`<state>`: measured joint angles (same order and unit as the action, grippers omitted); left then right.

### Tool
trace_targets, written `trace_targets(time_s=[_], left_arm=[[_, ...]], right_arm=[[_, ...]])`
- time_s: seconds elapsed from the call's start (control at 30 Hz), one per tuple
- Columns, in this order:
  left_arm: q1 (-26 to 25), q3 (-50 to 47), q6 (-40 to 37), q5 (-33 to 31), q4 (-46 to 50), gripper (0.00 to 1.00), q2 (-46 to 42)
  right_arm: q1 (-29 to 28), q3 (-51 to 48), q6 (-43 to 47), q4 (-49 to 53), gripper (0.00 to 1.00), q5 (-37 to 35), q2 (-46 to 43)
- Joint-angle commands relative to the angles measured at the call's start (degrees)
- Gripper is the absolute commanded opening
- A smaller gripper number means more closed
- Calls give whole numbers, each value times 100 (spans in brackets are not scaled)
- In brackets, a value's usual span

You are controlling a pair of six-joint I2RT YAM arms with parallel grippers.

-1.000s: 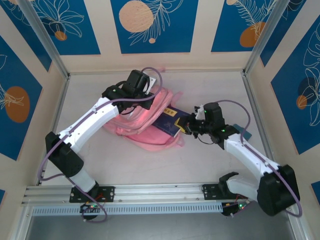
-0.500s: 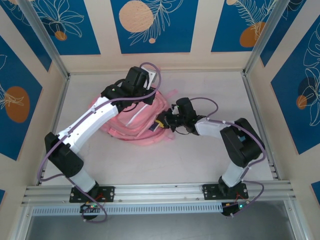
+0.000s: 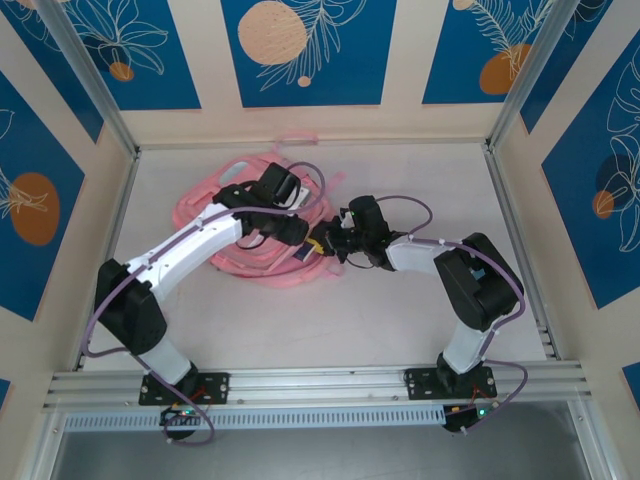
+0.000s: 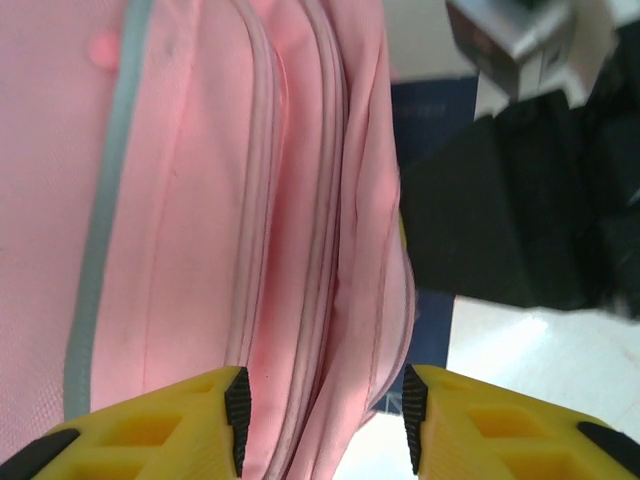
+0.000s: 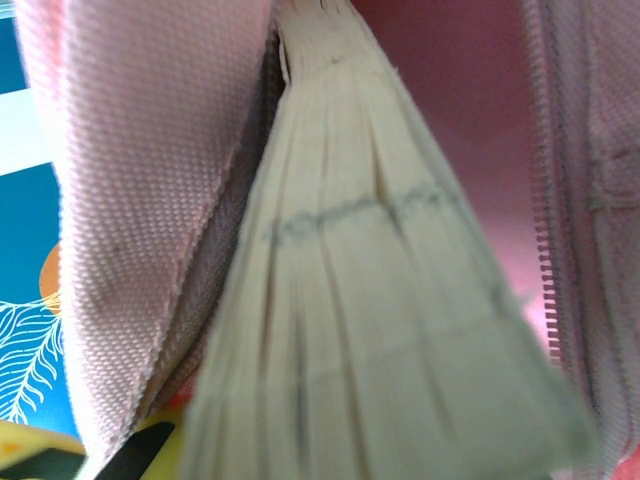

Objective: Pack the student bag

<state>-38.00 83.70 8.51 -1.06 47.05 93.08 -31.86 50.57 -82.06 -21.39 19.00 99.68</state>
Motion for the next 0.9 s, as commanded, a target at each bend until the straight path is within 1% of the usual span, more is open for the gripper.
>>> trace_targets(time_s=[0.0, 0.13, 0.3, 0.43, 0.57, 0.63, 0.87], left_arm=[[46, -130, -370, 342, 206, 40, 30], [47, -113, -463, 547, 239, 39, 200], [57, -28, -423, 232, 279, 31, 507], [80, 71, -436, 397, 257, 21, 612], [97, 116, -480, 522, 252, 5, 558], [119, 138, -482, 592, 252, 0, 482], [180, 442, -340, 990, 206, 0, -74]], right_arm=[[22, 25, -12, 2, 3, 16, 47], [21, 15, -31, -6, 3, 4, 42], [21, 6, -22, 12, 3, 15, 25], [22, -11, -20, 32, 3, 9, -7], [21, -46, 2, 57, 3, -20, -46], [20, -64, 17, 64, 3, -41, -71], [27, -245, 285, 96, 3, -129, -502]])
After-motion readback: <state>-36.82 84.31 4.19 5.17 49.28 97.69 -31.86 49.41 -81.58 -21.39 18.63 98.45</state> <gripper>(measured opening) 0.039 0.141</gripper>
